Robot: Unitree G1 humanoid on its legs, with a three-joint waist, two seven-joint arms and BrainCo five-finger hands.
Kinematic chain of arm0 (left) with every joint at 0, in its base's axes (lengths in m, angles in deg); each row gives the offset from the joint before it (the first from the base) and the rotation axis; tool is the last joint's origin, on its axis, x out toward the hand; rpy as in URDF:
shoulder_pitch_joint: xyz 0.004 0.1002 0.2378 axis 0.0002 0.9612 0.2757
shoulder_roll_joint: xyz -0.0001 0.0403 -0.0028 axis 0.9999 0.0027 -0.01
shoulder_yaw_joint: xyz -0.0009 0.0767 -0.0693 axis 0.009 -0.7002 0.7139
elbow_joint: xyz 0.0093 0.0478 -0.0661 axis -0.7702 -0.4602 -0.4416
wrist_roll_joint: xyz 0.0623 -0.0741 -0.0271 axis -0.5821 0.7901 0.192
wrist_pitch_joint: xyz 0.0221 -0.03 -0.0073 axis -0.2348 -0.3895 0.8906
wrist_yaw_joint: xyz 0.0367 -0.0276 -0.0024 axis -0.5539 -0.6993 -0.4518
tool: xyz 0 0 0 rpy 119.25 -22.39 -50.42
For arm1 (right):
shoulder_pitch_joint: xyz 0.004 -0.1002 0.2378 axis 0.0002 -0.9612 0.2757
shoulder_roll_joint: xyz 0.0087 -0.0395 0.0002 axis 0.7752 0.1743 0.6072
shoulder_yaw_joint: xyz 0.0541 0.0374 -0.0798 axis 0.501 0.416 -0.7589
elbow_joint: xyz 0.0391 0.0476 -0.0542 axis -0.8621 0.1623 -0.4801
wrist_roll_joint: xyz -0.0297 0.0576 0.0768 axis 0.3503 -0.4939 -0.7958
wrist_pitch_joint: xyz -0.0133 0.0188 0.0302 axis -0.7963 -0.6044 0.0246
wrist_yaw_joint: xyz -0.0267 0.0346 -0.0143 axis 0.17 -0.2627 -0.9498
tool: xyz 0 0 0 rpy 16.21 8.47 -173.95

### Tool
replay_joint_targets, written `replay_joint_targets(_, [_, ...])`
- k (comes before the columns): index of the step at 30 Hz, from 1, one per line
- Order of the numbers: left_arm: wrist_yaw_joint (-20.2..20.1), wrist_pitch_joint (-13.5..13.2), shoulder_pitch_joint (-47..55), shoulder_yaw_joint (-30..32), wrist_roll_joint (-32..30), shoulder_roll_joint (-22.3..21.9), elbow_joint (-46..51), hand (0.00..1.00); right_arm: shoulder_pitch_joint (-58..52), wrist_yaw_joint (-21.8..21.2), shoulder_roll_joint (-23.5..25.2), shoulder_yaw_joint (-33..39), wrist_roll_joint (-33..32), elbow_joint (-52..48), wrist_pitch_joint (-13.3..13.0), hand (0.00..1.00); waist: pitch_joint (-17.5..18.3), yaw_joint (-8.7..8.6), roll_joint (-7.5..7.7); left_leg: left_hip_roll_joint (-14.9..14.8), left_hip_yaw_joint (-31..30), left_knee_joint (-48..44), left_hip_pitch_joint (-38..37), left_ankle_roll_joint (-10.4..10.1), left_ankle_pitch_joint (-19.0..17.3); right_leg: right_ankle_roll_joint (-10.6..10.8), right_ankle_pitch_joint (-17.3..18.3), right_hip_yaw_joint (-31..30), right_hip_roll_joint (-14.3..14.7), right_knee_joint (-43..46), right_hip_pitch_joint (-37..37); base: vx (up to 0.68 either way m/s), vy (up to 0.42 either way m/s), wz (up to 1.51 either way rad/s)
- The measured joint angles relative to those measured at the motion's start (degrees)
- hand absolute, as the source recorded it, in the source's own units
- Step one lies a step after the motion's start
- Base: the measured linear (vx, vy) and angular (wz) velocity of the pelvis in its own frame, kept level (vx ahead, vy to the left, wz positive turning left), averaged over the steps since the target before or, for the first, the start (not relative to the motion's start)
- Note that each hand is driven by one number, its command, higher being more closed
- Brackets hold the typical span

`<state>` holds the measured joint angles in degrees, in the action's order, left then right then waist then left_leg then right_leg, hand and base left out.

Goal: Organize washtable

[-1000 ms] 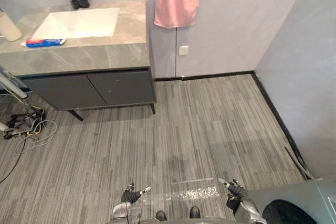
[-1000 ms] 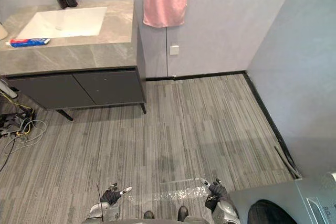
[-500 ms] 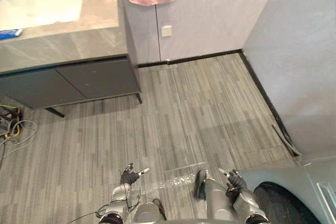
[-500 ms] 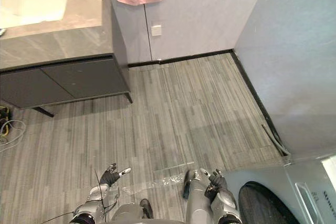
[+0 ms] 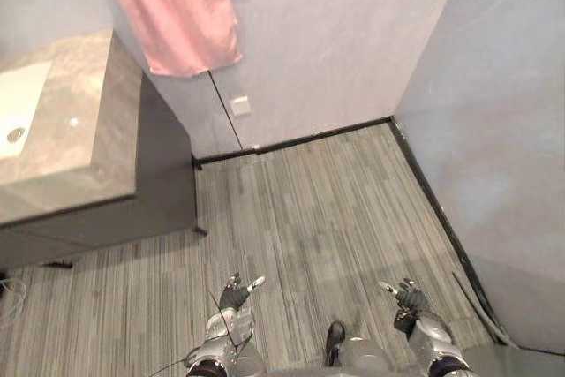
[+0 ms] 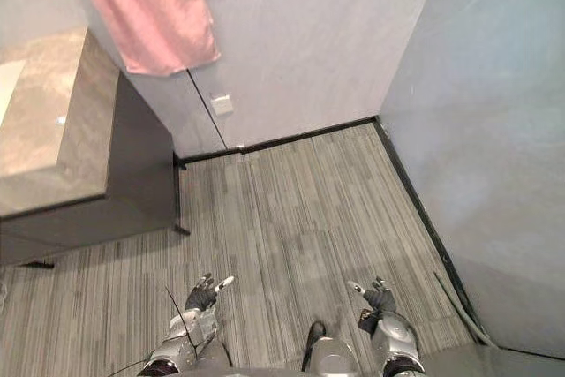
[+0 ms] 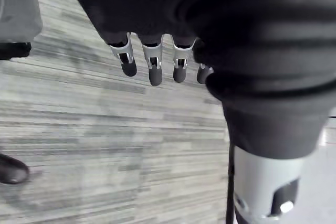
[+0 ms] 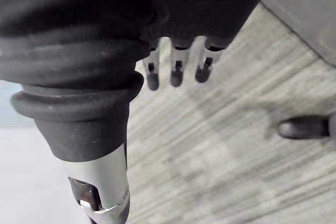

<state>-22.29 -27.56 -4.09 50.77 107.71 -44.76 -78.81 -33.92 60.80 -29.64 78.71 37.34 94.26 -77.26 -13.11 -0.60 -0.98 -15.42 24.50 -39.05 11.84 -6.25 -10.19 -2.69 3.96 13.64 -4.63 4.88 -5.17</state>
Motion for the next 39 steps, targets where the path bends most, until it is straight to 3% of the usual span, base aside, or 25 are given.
replay_joint_targets(1, [0.00,-0.02,0.03,-0.02,0.01,0.00,0.12,0.00,-0.15,-0.01,0.24,0.62,-0.06,0.02,0.01,0.00,-0.06,0.06,0.10,0.73,0.25,1.91,0.72,0.01,0.00,0.12,0.07,0.04,-0.27,-0.17,-0.79,0.39,0.073,-0.07])
replay_joint_targets(3, [-0.01,-0.18,0.68,-0.09,0.26,-0.02,1.28,0.00,-1.93,0.00,0.90,1.14,-0.20,-0.12,0.04,0.00,-0.46,0.52,0.91,5.60,0.00,18.80,3.23,0.92,2.55,3.58,2.22,0.43,-2.29,-0.15,-5.99,0.39,0.138,-0.12])
replay_joint_targets(4, [0.02,-0.23,1.09,-0.07,0.82,-0.05,1.62,0.00,-2.47,0.01,0.86,1.13,-0.20,-0.31,0.02,0.00,-0.15,0.85,0.40,6.28,-0.94,23.60,3.56,1.26,4.99,4.76,2.97,0.41,-2.37,-0.18,-7.06,0.42,0.220,-0.42])
replay_joint_targets(5, [0.15,-0.43,2.04,0.05,1.74,0.00,1.70,0.00,-3.39,0.02,0.59,0.78,-0.22,-0.41,0.01,0.00,0.93,1.90,-1.41,6.33,-2.78,31.42,4.17,1.38,9.25,6.88,5.34,0.07,-1.78,-0.55,-8.87,0.53,0.337,-0.62])
replay_joint_targets(6, [0.26,-0.66,3.59,0.34,2.45,0.58,1.49,0.00,-3.71,0.07,0.40,0.56,-0.21,-0.29,0.08,0.00,1.92,2.17,-2.72,5.72,-4.91,31.41,5.51,5.75,17.25,8.67,8.59,-0.82,-1.23,-1.21,-10.86,0.52,0.346,-0.59])
replay_joint_targets(7, [0.32,-0.67,3.66,0.78,2.54,1.01,1.35,0.00,-3.25,0.05,1.37,0.15,-0.22,0.02,0.12,0.00,2.00,1.99,-1.67,6.69,-4.79,29.35,6.09,7.95,17.67,9.67,9.26,-0.99,-2.47,-1.46,-11.81,0.41,0.284,-0.12])
replay_joint_targets(8, [0.41,-0.89,3.17,2.14,2.67,1.89,1.51,0.00,-2.87,-0.10,2.46,-1.42,-0.20,-0.20,0.11,0.00,2.47,1.34,-0.19,7.64,-4.40,27.78,7.72,8.15,15.98,9.06,7.58,-1.16,-3.50,-1.89,-11.24,0.35,0.244,0.15])
replay_joint_targets(9, [0.35,-1.04,2.50,3.78,2.69,3.16,1.02,0.00,-2.61,-0.25,3.49,-1.83,-0.19,-0.11,0.17,0.00,2.17,2.07,0.60,7.62,-4.11,26.05,8.15,8.17,14.72,8.38,5.21,-2.11,-3.72,-2.01,-10.94,0.29,0.192,0.16])
replay_joint_targets(12, [0.46,-0.92,4.26,8.81,2.70,4.04,-1.41,0.00,-1.39,-0.87,4.92,-2.16,-0.19,-0.17,0.11,0.00,2.46,3.53,1.99,7.33,-2.13,22.09,5.63,9.29,10.68,9.26,0.94,-5.52,-5.25,-1.23,-12.70,0.38,0.202,-0.29])
replay_joint_targets(14, [0.45,-0.75,7.10,11.61,2.52,4.28,-1.72,0.00,-0.99,-1.33,5.09,-2.22,-0.15,-0.28,-0.36,0.00,3.13,4.42,2.36,7.28,-0.69,19.40,3.80,9.05,7.22,9.62,0.38,-8.10,-6.88,2.78,-12.01,0.27,0.160,-0.50])
replay_joint_targets(16, [0.28,-0.52,9.14,11.62,2.20,4.26,-2.51,0.00,-1.96,-1.83,4.20,-1.90,-0.10,0.36,-0.81,0.00,4.67,4.46,2.04,7.67,-0.67,15.88,3.80,8.25,1.52,11.64,1.30,-9.84,-8.73,17.49,-5.81,0.19,0.161,-0.07])
replay_joint_targets(17, [0.29,-0.19,9.11,11.34,2.05,4.41,-3.03,0.00,-2.57,-2.07,4.22,-1.76,-0.45,0.29,-0.82,0.00,4.90,4.42,2.56,8.73,-0.67,15.93,3.34,8.55,0.82,13.32,0.66,-10.56,-9.77,22.73,-3.31,0.16,0.121,0.35])
replay_joint_targets(18, [0.32,0.00,9.10,11.14,1.87,4.54,-3.20,0.00,-3.81,-2.17,4.30,-1.77,-1.28,0.34,-0.71,0.00,4.93,4.14,3.52,10.56,-1.00,16.50,2.36,8.85,-0.09,17.71,-2.91,-12.70,-11.09,31.87,0.96,0.22,0.150,0.34])
replay_joint_targets(19, [0.32,0.02,9.05,11.05,1.77,4.60,-3.19,0.00,-4.30,-2.18,4.36,-1.85,-1.70,0.34,-0.62,0.00,4.88,3.94,3.86,11.24,-1.33,16.99,1.67,9.35,-0.63,18.23,-4.15,-13.67,-11.31,35.95,2.85,0.28,0.161,0.44])
replay_joint_targets(20, [0.39,0.11,9.04,10.64,1.02,4.78,-3.19,0.00,-4.64,-2.28,4.96,-2.01,-2.24,0.46,-0.53,0.00,4.76,2.91,4.17,12.68,-2.75,18.87,-0.64,9.40,-0.71,17.70,-0.80,-14.08,-11.42,45.14,7.14,0.30,0.121,0.36])
replay_joint_targets(21, [0.39,0.12,9.12,10.08,0.93,4.82,-3.13,0.00,-4.66,-2.28,5.19,-2.07,-2.24,0.45,-0.53,0.00,4.60,2.40,3.90,13.51,-3.35,21.54,-3.71,9.34,-0.55,15.85,3.17,-12.46,-11.43,49.08,9.70,0.26,0.071,0.30])
replay_joint_targets(23, [0.34,0.08,9.03,8.24,0.94,5.02,-2.03,0.00,-5.06,-2.33,5.34,-2.75,-2.24,-0.36,-0.64,0.00,4.12,1.28,2.66,14.03,-4.91,25.85,-8.97,9.65,0.46,12.24,9.61,-8.30,-9.70,47.94,12.67,0.25,0.018,0.39])
replay_joint_targets(25, [0.23,-0.14,8.23,7.12,0.94,4.91,-0.69,0.00,-6.19,-2.38,5.34,-3.73,-2.24,-1.62,-0.74,0.00,3.98,0.34,2.15,14.13,-7.53,28.37,-11.10,9.36,1.18,10.93,12.04,-6.84,-6.86,39.92,14.45,0.24,-0.095,0.83])
replay_joint_targets(27, [0.06,-0.35,6.53,5.91,0.77,4.97,0.61,0.00,-7.19,-2.30,5.20,-3.75,-2.37,-1.87,-0.82,0.00,4.23,-0.30,2.57,14.24,-10.98,30.84,-12.90,7.46,2.47,9.19,10.10,-7.55,-3.59,18.64,14.34,0.27,-0.181,0.92])
replay_joint_targets(28, [0.02,-0.37,6.29,5.76,0.65,4.96,0.74,0.00,-7.30,-2.27,5.14,-3.73,-2.50,-1.87,-0.87,0.00,4.39,-0.27,2.81,14.42,-11.79,31.08,-13.00,6.99,2.62,7.42,5.32,-8.11,-3.18,13.59,14.19,0.32,-0.196,0.81])
replay_joint_targets(29, [0.03,-0.34,6.04,5.04,0.45,3.81,0.65,0.00,-7.42,-2.35,4.59,-2.63,-2.81,-1.67,-0.97,0.00,5.02,-0.45,2.00,13.46,-13.90,31.56,-13.37,5.83,3.03,5.64,0.68,-7.05,-1.84,9.78,11.60,0.33,-0.189,0.51])
replay_joint_targets(30, [-0.08,-0.35,6.15,4.62,-0.07,3.16,1.00,0.00,-7.11,-2.33,4.19,-1.65,-2.83,-1.66,-1.07,0.00,5.00,0.27,1.09,12.89,-13.94,32.50,-13.95,5.09,3.52,5.51,0.71,-6.89,-1.18,8.94,11.42,0.29,-0.143,0.41])
replay_joint_targets(33, [0.01,-0.30,6.93,4.73,-0.09,2.59,1.05,0.00,-6.12,-2.45,2.89,-1.53,-3.00,-1.98,-1.08,0.00,4.50,-0.08,-0.35,11.96,-15.10,32.24,-15.52,2.86,4.96,4.39,1.39,-4.42,-0.76,8.37,7.83,0.30,-0.169,0.36])
replay_joint_targets(38, [0.12,-1.41,6.89,6.55,1.20,2.33,3.27,0.00,-6.53,-2.46,2.09,-0.83,-4.58,-4.71,-2.02,0.00,4.66,0.45,0.02,11.33,-15.33,27.62,-14.93,2.09,5.45,4.39,1.39,-2.62,-0.79,4.71,2.20,0.13,-0.061,0.41])
replay_joint_targets(39, [0.16,-1.41,6.91,6.66,1.23,2.34,3.84,0.00,-6.37,-2.43,2.05,-0.24,-4.83,-5.35,-2.18,0.00,4.67,1.47,0.39,11.65,-14.29,26.81,-14.20,1.25,6.06,4.40,1.39,-2.52,-1.35,3.62,2.18,0.08,-0.032,0.09])
